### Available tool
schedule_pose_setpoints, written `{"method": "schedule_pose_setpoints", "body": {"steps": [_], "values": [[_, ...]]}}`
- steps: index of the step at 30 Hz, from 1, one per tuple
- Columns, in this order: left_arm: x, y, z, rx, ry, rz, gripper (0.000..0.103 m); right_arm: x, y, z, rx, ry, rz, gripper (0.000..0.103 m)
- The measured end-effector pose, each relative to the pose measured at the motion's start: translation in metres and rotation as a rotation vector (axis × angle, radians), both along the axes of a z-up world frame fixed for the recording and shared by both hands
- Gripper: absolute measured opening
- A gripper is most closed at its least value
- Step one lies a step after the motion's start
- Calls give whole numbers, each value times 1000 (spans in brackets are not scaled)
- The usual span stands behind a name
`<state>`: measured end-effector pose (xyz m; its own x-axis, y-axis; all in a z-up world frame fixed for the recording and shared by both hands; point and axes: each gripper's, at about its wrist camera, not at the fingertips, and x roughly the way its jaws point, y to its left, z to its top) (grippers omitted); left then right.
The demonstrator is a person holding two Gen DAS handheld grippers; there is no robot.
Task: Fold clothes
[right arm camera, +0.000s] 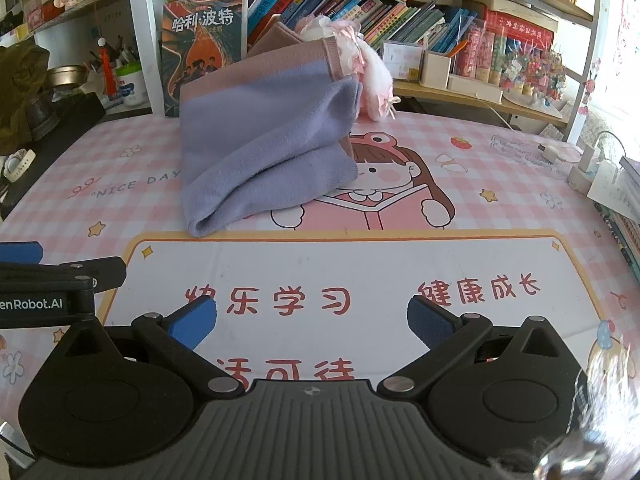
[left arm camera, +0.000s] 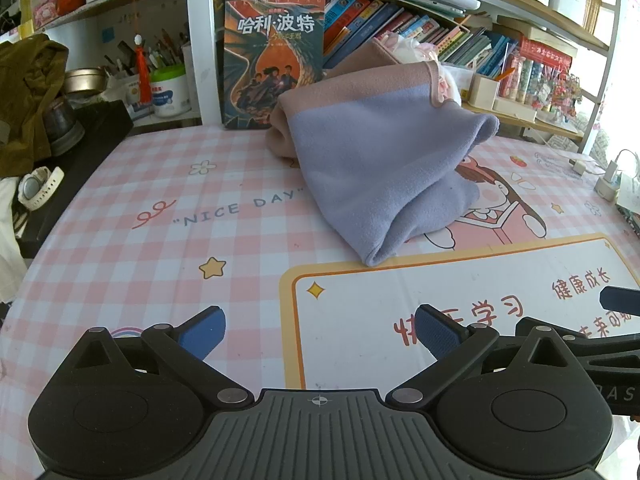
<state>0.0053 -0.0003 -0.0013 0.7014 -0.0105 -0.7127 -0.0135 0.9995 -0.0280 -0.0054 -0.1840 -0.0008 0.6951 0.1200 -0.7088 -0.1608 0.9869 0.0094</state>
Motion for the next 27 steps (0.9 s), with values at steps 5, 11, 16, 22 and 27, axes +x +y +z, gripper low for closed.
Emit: {"method": "schedule_pose_setpoints", "body": {"steps": [5,11,16,22,27], "values": [[-1,1,0,1,0,0,102,0,1,0,-3,-1,2,103],[-1,1,0,5,-2,-1,102,0,1,1,-2,-1,2,103],[0,2,0,6,-1,1,102,1,1,1,-2,-2,4,103],[1,2,1,7,0,-1,102,1,2,1,-3,-1,3,103],[1,4,0,-4,4,1,102,1,2,1,-4,0,3,103]]}}
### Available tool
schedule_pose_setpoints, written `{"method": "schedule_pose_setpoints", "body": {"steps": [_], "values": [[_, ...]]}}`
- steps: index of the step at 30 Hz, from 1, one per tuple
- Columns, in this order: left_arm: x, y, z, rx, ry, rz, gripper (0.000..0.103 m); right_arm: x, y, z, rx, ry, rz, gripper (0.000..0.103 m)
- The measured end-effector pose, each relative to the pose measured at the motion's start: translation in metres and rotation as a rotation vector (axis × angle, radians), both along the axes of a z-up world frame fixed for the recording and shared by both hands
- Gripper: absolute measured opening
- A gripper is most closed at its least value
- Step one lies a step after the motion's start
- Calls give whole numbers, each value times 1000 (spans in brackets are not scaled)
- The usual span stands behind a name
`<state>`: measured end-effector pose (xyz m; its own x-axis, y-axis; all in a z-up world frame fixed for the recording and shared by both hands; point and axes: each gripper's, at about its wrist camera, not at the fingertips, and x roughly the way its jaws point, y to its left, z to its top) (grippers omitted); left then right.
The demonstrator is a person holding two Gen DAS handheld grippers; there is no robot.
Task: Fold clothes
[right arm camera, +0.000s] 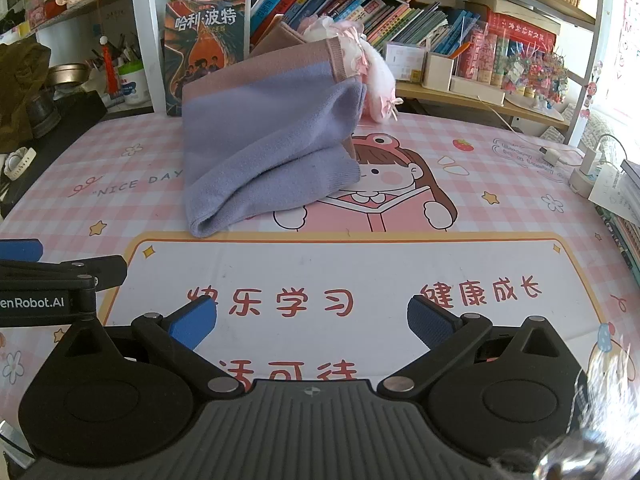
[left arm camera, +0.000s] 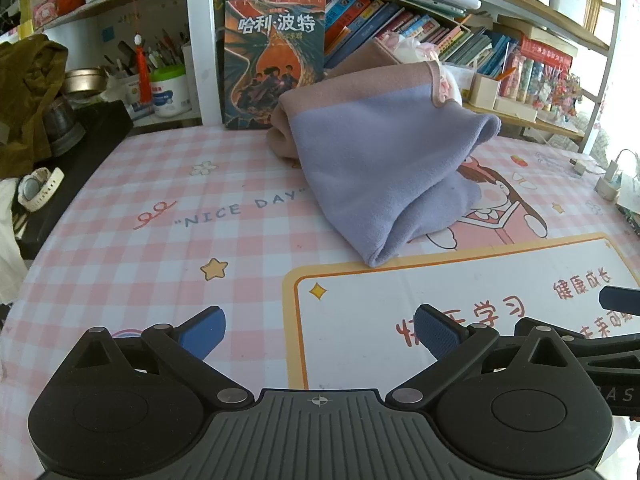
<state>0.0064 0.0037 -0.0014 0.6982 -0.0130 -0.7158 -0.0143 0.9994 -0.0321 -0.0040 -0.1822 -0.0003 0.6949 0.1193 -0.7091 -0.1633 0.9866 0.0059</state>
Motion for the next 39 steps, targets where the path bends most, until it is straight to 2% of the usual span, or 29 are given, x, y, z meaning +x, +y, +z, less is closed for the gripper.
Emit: {"method": "schedule_pose_setpoints", "body": {"steps": [30,39], "values": [[6,8,-2,3,27,-25,102,3,10,-1,-12,7,-6,103],[-1,9,-2,44,21,-42,102,-5,16,-2,-15,13,-20,103]]}}
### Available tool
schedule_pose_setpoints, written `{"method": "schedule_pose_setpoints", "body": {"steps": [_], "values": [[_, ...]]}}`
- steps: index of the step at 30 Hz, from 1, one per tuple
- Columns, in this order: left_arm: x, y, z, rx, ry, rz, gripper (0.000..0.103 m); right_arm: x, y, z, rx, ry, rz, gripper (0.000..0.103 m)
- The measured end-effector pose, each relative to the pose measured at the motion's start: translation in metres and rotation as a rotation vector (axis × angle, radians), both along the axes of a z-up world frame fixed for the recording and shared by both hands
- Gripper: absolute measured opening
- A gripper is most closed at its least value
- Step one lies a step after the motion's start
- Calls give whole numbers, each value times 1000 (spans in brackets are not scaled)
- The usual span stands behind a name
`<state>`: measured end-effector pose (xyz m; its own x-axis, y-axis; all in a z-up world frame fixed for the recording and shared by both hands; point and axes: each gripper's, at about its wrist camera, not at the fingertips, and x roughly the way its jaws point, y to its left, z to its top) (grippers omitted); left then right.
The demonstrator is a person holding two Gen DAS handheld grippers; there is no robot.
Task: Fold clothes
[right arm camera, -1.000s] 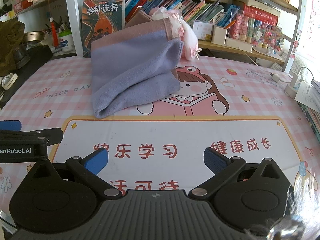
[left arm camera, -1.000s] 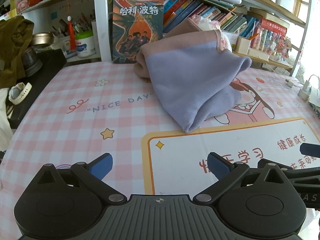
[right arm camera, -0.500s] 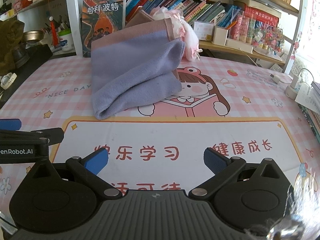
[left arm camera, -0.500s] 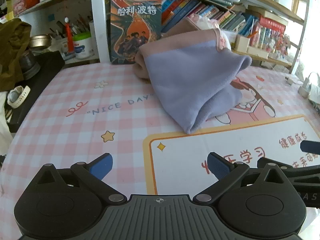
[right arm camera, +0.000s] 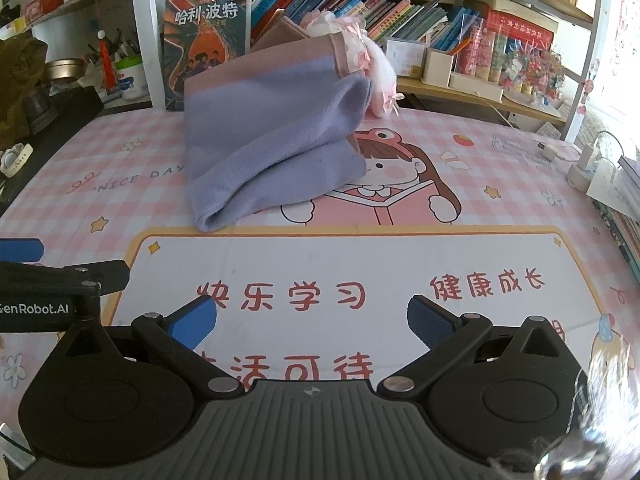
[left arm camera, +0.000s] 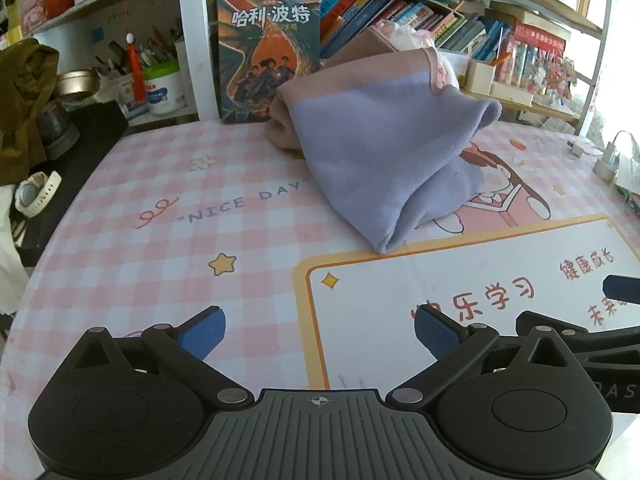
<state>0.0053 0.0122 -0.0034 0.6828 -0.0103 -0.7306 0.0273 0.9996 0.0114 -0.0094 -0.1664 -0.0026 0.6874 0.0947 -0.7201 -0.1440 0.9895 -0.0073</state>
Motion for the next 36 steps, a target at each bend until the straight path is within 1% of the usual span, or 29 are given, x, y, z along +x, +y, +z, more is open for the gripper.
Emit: {"method": "schedule_pose_setpoints", "body": {"steps": [5,11,17,22,27,32,36], "values": [[-6,-1,1,7,-14,-13,102,-6,1,-1,-2,1,-5,103],[-13,-1,-1,-25,-22,-22,102,-14,-2,-1,2,1,-25,103],[-18,0,-4,-62,-40,4,102,-18,-7,-2,13,4,-31,103],[-16,-11,-3,-28,-53,32,102,-13,-11,-5,17,14,-11,103],[-6,-29,0,11,-54,79,102,2,-24,-7,36,11,20,103],[10,-60,-1,55,-32,136,102,24,-45,-6,39,4,94,103],[21,-84,-3,57,-18,182,102,44,-69,-6,55,1,154,103]]}}
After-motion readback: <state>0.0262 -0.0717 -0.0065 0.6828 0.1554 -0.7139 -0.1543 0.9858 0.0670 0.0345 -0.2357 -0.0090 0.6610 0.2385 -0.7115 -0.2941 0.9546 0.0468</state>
